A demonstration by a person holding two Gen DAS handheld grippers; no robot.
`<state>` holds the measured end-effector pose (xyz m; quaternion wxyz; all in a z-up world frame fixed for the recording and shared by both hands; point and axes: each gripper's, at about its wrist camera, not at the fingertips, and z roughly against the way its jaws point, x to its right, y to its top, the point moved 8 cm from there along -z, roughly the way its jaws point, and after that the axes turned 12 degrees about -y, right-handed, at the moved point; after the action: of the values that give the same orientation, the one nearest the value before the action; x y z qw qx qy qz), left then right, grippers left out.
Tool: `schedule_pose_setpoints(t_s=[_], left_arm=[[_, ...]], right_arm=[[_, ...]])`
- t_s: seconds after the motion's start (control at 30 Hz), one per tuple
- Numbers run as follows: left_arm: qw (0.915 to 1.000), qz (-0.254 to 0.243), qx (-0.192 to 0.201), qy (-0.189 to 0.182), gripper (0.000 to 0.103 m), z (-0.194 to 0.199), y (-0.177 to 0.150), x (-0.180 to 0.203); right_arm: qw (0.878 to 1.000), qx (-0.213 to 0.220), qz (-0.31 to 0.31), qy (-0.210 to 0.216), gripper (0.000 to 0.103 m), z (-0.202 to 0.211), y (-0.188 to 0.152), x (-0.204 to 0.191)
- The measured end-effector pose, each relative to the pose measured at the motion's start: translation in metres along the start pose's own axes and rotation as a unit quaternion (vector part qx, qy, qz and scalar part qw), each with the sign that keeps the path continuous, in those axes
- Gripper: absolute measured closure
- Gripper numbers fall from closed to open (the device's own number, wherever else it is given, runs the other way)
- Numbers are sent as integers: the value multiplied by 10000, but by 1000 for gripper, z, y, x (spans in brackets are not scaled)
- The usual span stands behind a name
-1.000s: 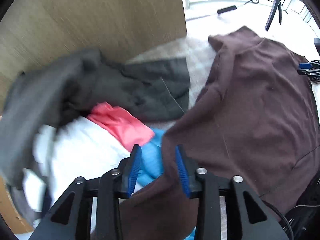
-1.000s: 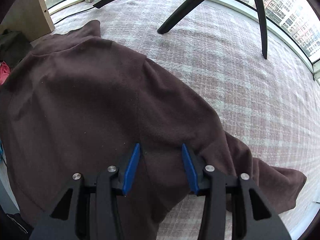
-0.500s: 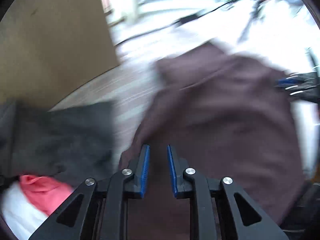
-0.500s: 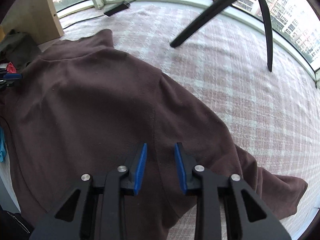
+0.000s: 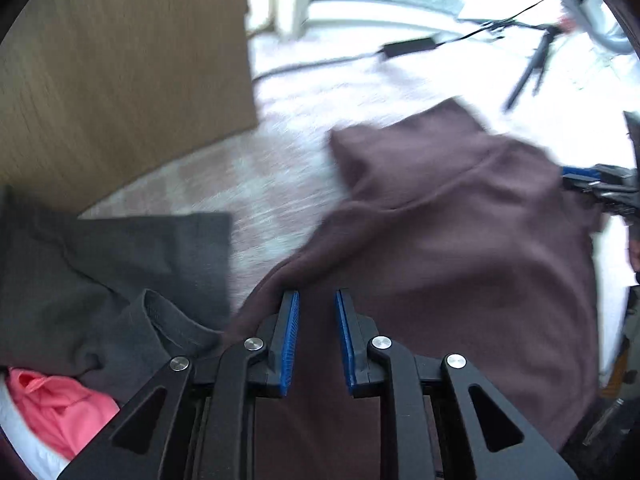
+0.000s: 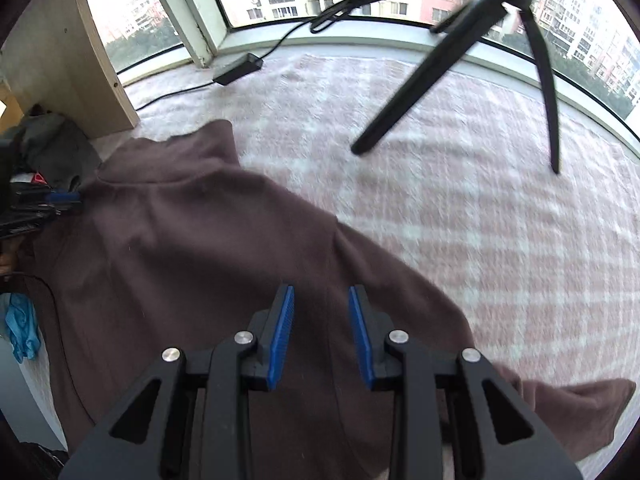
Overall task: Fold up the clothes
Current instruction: 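Lay the hoodie flat on the cloth and open both grippers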
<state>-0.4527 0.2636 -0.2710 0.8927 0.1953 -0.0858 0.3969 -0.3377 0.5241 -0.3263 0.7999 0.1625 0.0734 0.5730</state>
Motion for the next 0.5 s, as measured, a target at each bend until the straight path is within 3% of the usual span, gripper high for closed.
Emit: schedule_pose_setpoints(t_s=[0.1,0.23,0.33,0.5], left_arm=[[9998,94,78,185,92,10,-1,-6],[9988,35,471,125,89,73,-25,16],[9981,129,567,-207,82,109,-68,36],[9976,110,258,-631,82,93,-136,82]], right_arm=[[9997,-175,-150,-23,74,-13,5,0],[9993,158,-319,-140,72,20,-3,14],[9994,92,-322,73,72,48,-44,22],[9994,-214,-10,265,72,68,-117,8]])
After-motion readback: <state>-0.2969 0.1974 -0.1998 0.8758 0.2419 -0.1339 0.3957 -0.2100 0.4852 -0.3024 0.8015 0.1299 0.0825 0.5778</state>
